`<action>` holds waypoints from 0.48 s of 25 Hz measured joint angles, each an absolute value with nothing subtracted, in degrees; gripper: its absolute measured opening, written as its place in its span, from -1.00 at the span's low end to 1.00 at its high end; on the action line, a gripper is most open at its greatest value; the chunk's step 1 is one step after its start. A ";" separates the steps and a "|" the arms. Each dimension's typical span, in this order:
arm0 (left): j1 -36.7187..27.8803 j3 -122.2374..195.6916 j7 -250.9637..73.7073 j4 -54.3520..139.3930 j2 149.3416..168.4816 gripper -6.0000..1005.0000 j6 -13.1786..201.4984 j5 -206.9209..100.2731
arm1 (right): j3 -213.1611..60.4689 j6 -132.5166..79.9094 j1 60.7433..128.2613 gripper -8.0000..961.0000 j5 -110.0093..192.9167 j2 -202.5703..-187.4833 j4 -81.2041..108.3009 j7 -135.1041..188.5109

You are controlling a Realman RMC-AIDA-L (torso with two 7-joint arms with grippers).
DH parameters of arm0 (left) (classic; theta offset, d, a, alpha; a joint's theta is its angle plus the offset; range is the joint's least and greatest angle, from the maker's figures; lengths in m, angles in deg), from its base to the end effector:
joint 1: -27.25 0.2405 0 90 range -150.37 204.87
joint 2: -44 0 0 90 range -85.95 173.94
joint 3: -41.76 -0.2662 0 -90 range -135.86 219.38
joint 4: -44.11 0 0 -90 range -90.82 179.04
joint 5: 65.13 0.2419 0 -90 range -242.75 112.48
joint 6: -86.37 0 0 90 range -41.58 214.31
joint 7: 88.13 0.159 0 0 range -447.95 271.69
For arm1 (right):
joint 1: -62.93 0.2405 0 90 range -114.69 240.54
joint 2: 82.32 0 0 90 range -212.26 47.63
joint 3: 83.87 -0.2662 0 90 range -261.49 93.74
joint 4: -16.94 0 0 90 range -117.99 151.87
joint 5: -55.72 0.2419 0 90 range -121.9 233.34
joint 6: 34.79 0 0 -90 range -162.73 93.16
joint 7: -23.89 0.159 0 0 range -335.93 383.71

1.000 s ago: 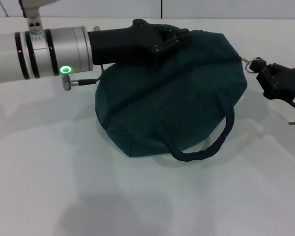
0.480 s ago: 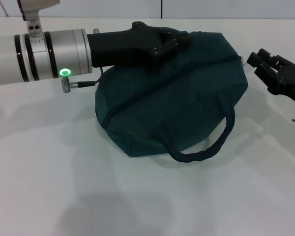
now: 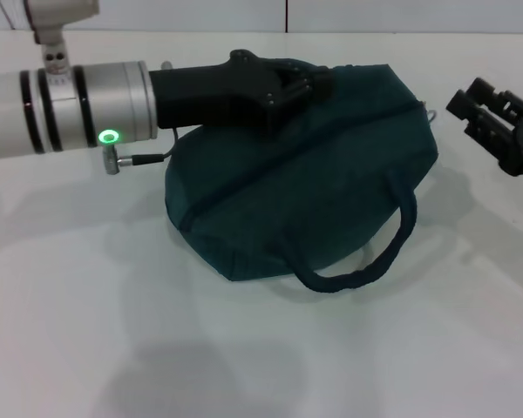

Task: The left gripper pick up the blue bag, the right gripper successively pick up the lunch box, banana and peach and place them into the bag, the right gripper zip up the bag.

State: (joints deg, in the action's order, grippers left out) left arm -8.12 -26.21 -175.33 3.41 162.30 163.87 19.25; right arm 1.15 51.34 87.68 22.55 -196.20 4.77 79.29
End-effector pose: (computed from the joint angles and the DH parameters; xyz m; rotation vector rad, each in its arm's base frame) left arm -0.1704 0.4100 -0.0431 -2.7447 -0.5262 -0.9679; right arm 0.2974 0.3462 -0.0204 -2.1393 0.6698 1.2983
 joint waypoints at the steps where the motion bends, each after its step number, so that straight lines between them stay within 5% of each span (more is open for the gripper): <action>1: -7.88 -25.83 -175.43 3.42 162.32 -0.89 164.74 19.00 | 1.13 52.67 87.19 -0.02 22.54 -196.19 3.94 79.18; 8: -3.59 -20.48 -172.83 3.41 163.05 -0.86 173.19 12.66 | 1.54 57.02 87.01 -0.02 19.23 -195.86 -1.54 79.89; 12: -0.04 -19.36 -168.91 3.43 163.21 -0.55 176.38 8.54 | 1.51 56.45 87.92 -0.02 17.42 -196.07 -4.00 81.05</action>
State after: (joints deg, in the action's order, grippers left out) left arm -0.04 -19.36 -168.91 3.43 163.21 176.38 8.54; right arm 1.51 56.45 87.92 17.42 -196.07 -4.00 81.05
